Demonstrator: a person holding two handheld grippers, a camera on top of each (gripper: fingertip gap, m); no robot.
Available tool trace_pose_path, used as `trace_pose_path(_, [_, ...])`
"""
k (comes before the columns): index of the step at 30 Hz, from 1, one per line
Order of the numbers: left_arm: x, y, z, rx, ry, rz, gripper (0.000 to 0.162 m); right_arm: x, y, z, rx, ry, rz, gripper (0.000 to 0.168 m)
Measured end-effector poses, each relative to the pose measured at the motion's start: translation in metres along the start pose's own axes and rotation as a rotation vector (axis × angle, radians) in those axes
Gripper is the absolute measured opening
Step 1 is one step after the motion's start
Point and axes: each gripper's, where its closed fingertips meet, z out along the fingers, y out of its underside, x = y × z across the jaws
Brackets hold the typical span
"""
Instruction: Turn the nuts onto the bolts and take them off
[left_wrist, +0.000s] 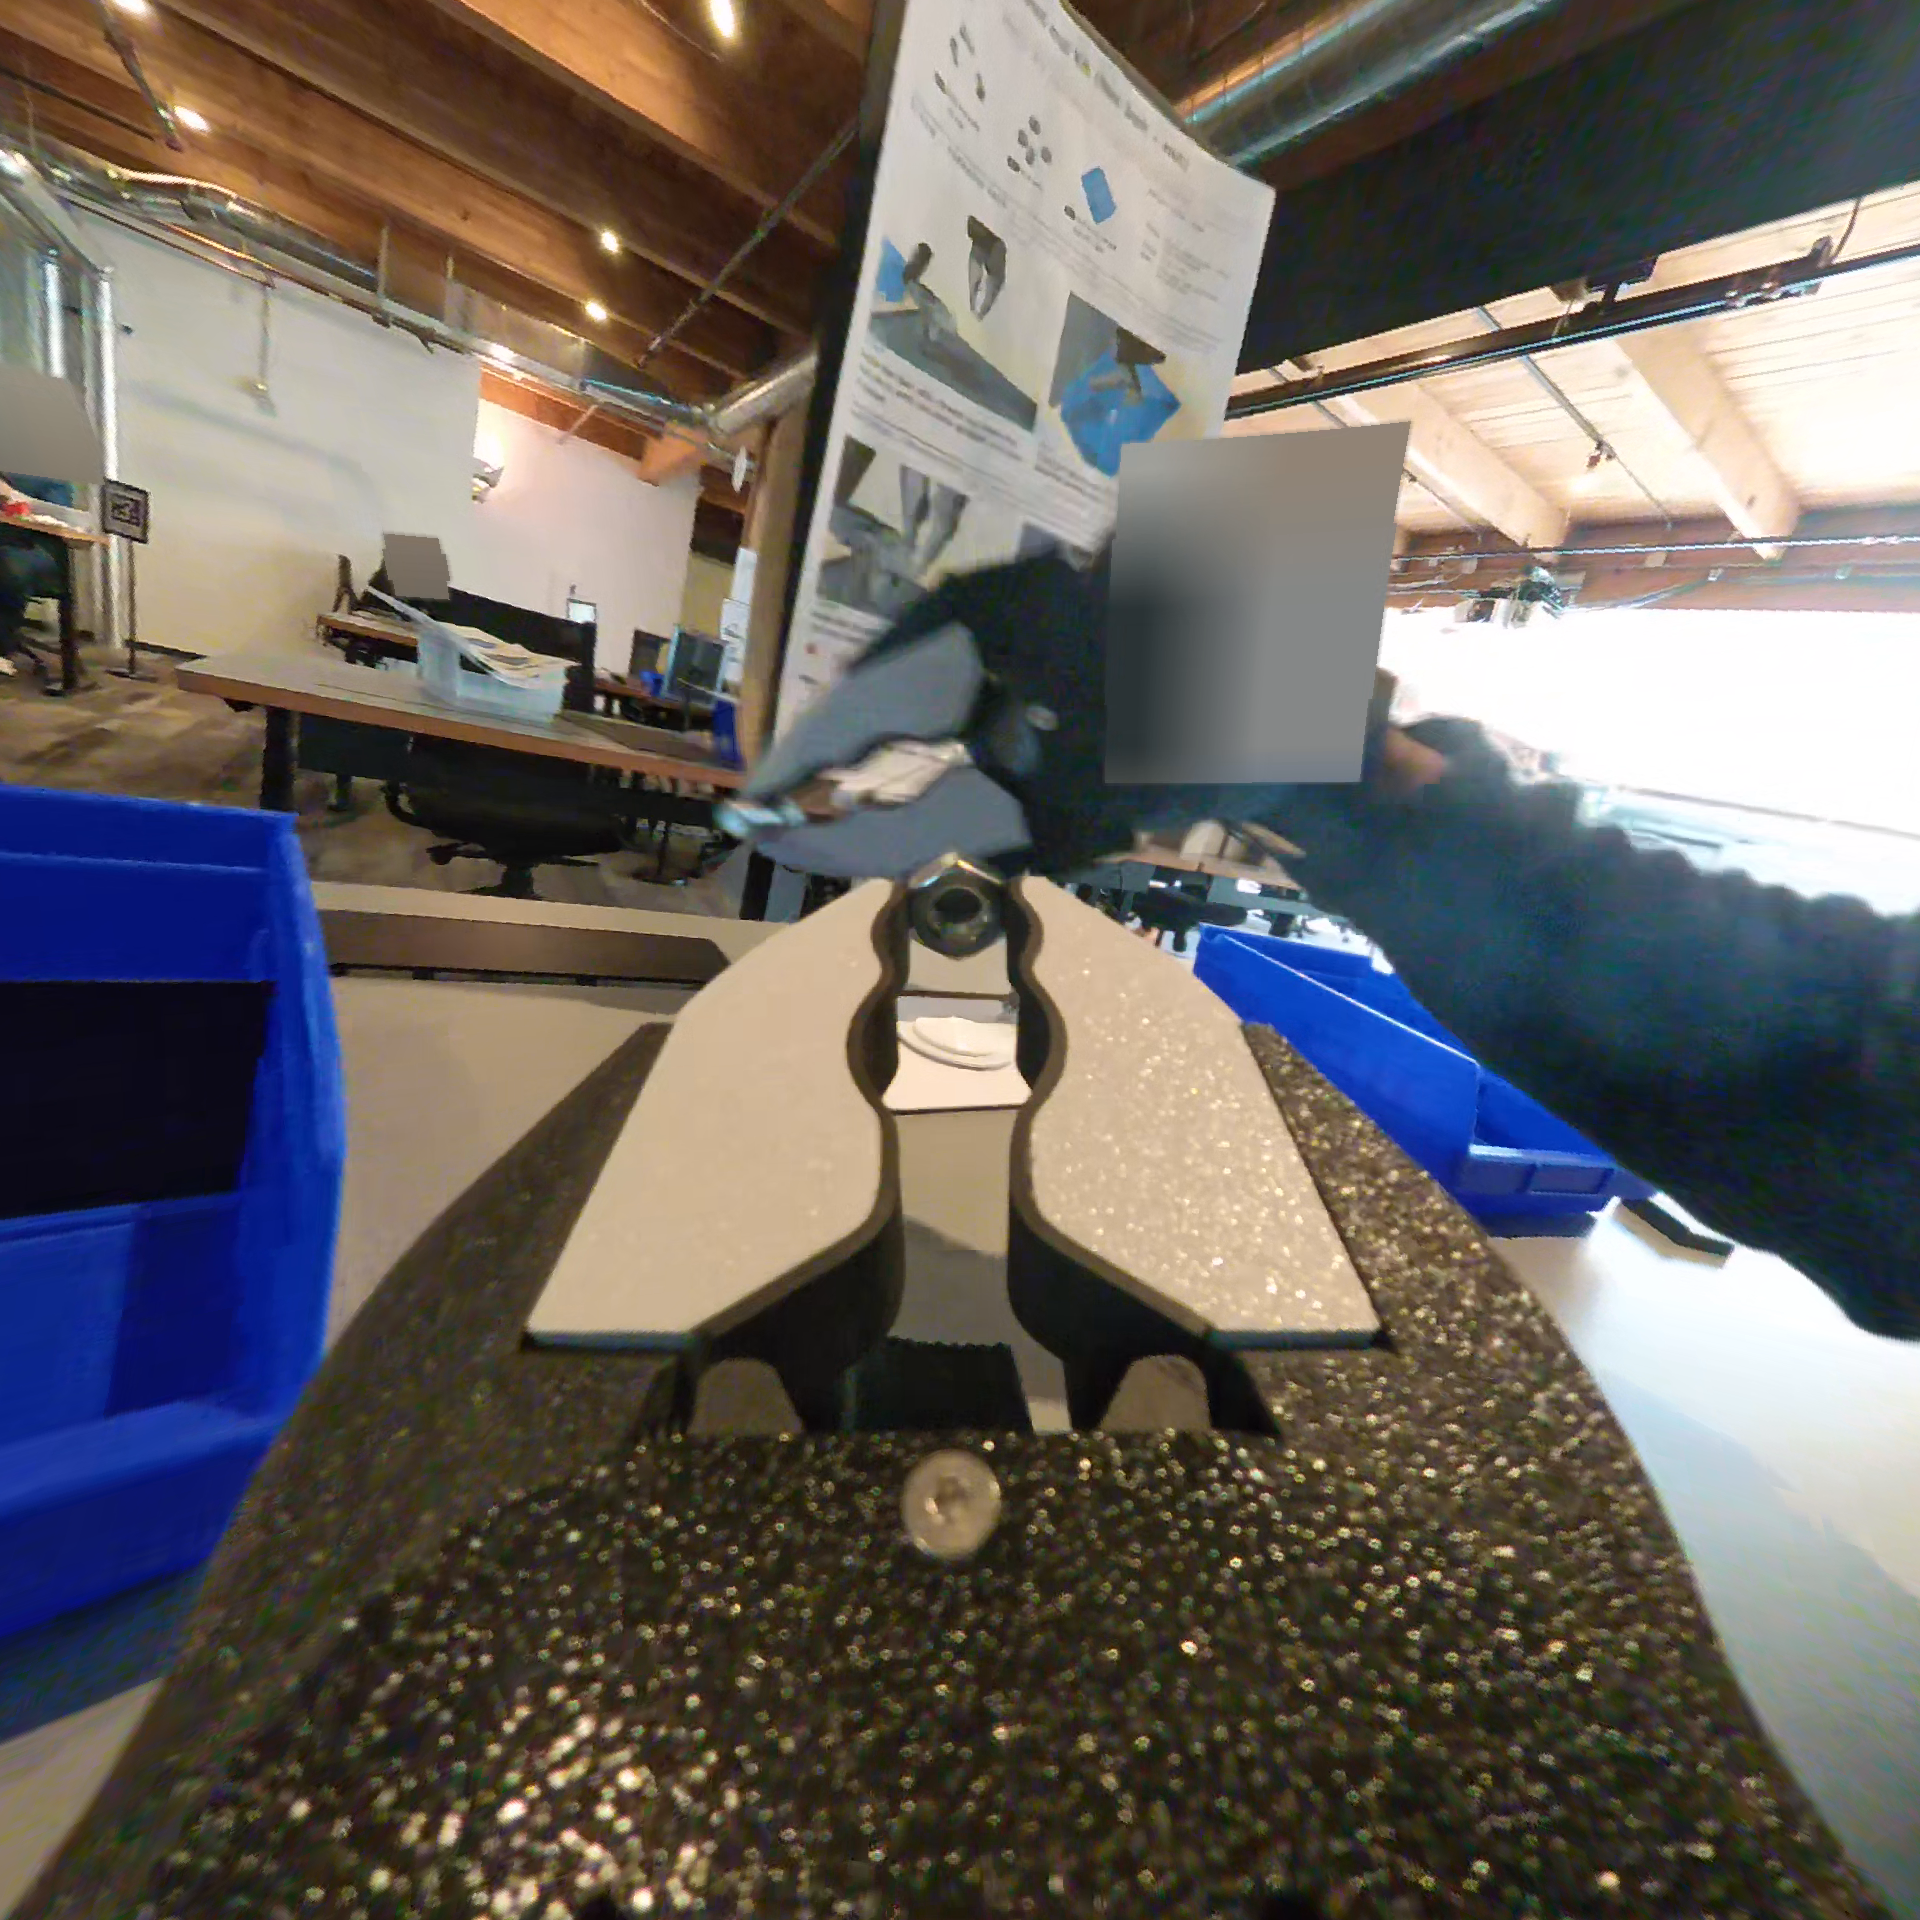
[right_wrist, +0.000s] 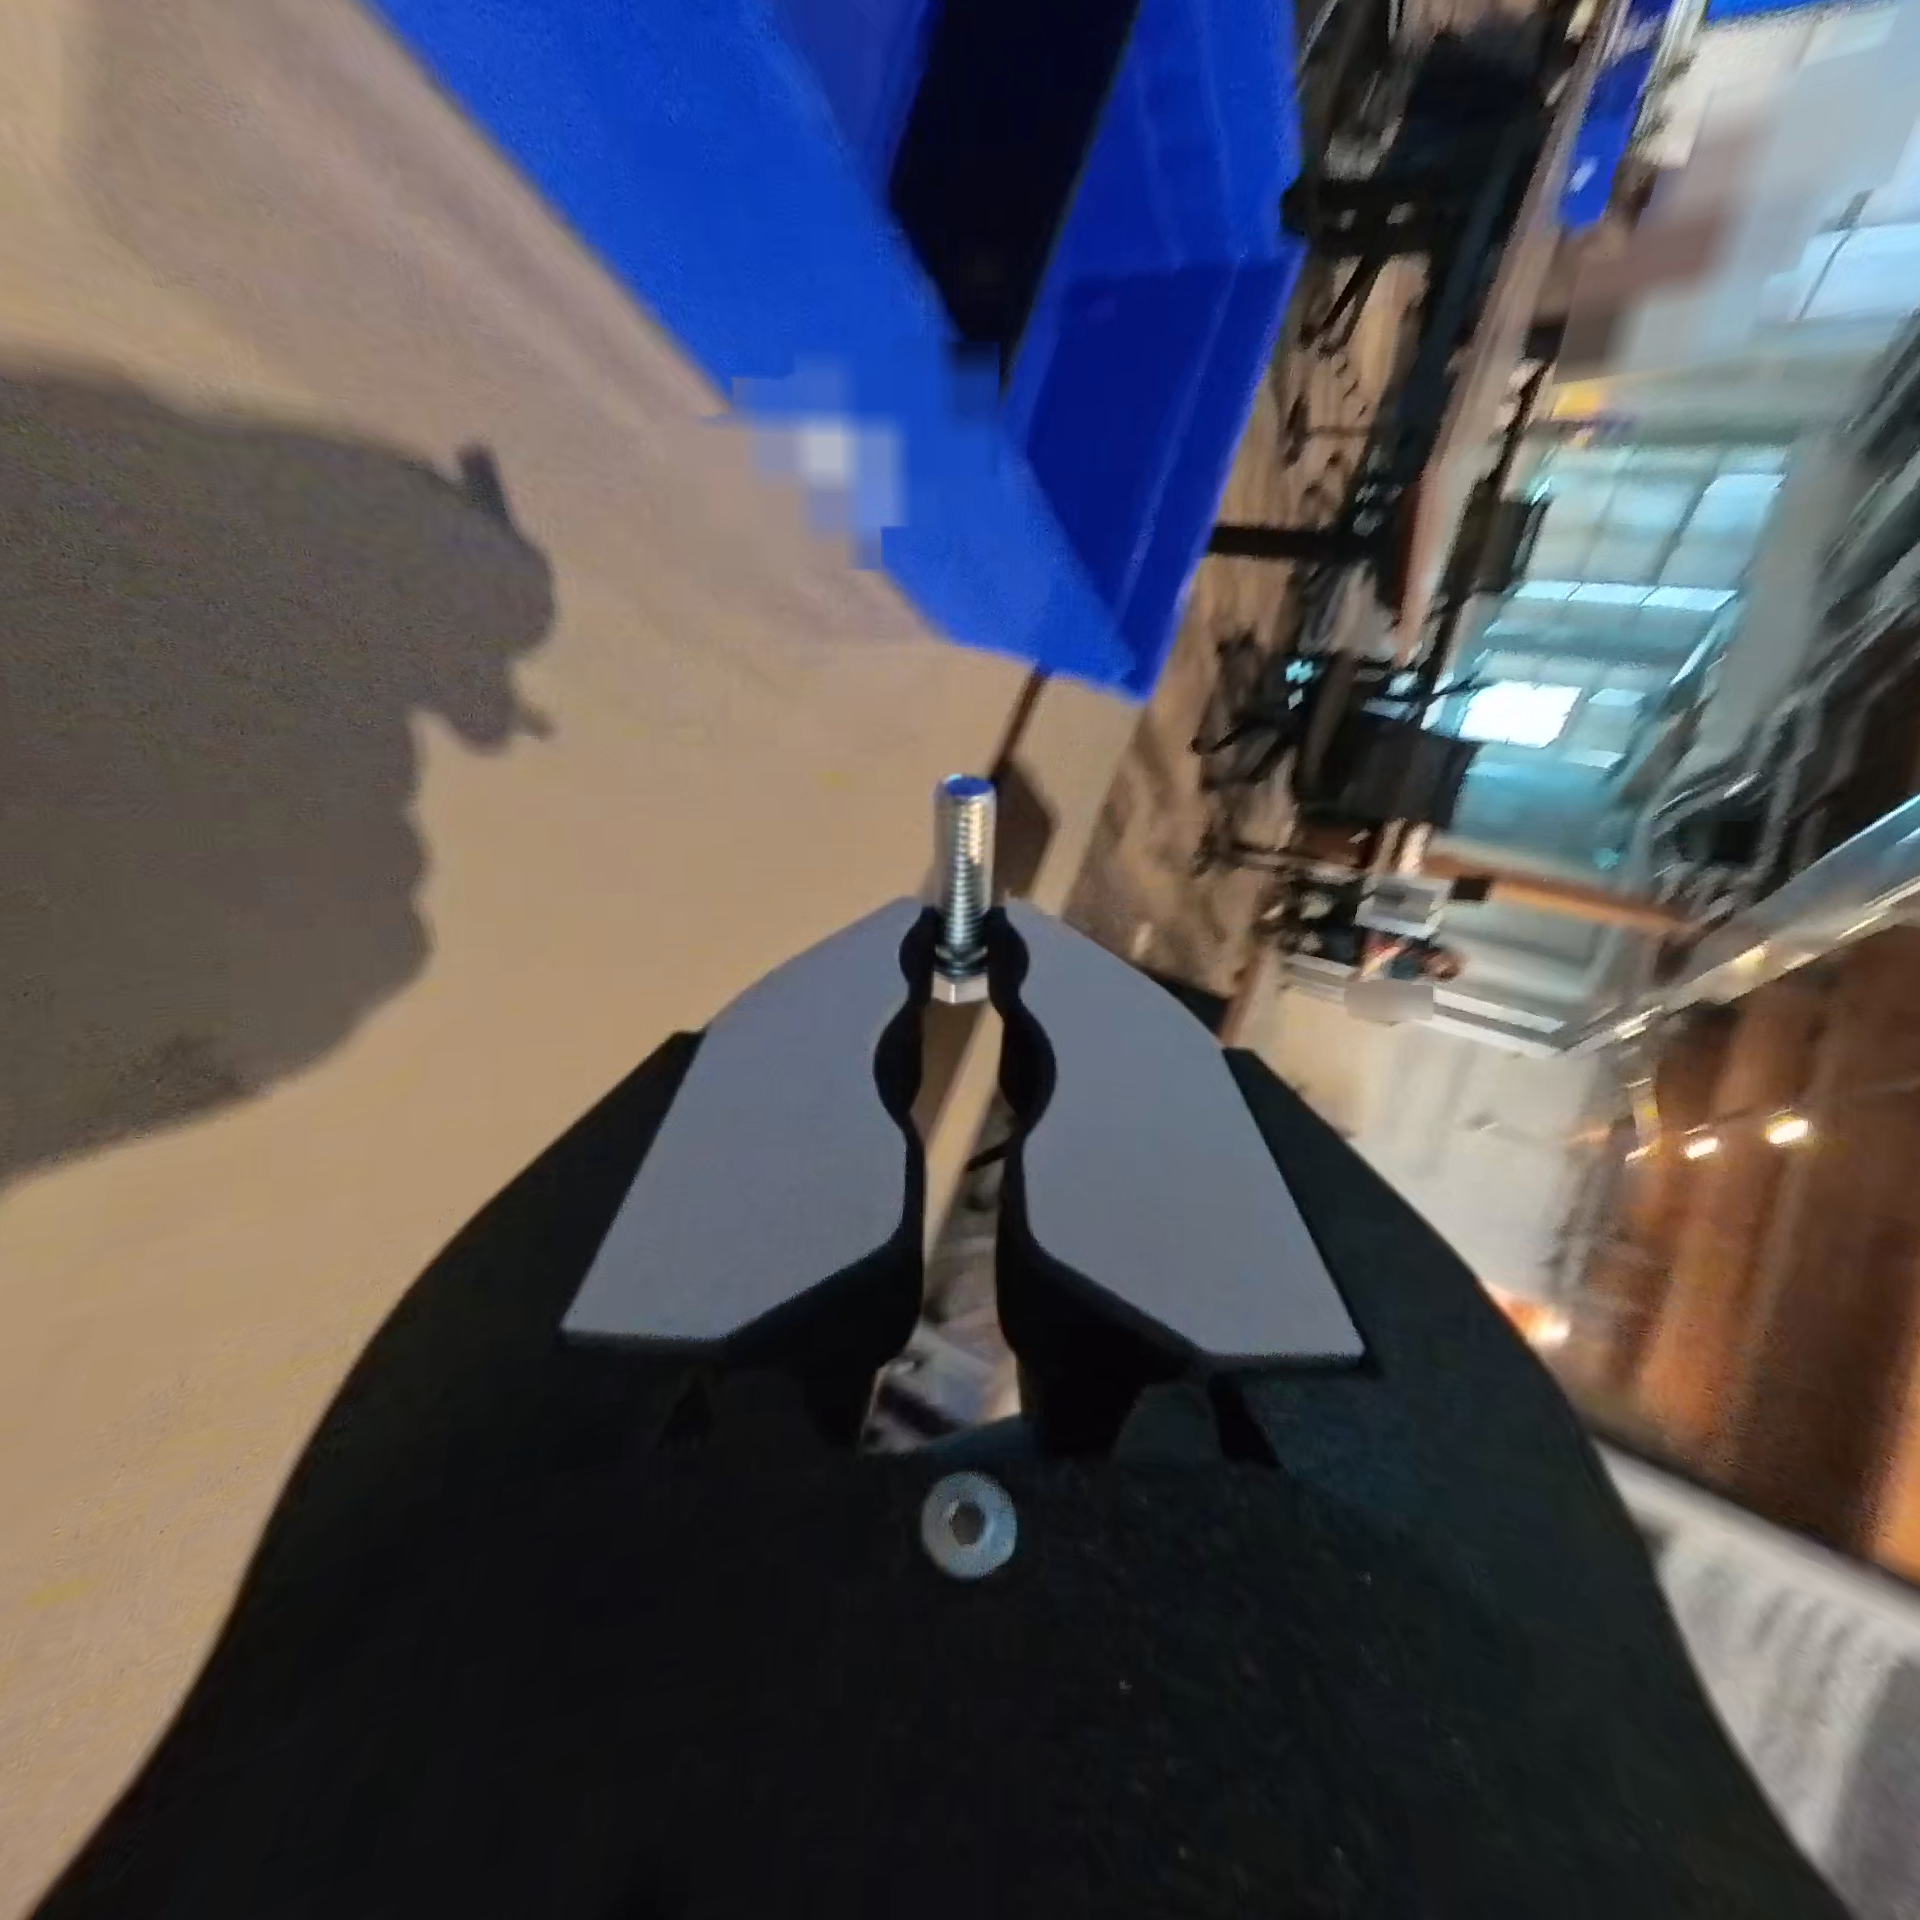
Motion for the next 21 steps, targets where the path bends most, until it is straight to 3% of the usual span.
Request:
trace_pose_path(4, [0.023, 0.020, 0.020, -0.073, 0.084, 0.023, 0.017, -0.085, 0.039, -0.056, -0.072, -0.109, 0.153, 0.009])
trace_pose_path(10, [0.072, 0.071, 0.045, -0.270, 0.312, 0.041, 0.017, -0.183, 0.091, -0.120, -0.211, -0.275, 0.227, 0.009])
trace_pose_path(16, [0.101, 0.116, 0.057, -0.482, 0.458, 0.101, 0.017, -0.245, 0.107, -0.149, -0.290, -0.444, 0.235, 0.009])
trace_pose_path(21, [0.115, 0.133, 0.066, -0.563, 0.556, 0.122, 0.017, -0.269, 0.108, -0.155, -0.300, -0.515, 0.253, 0.009])
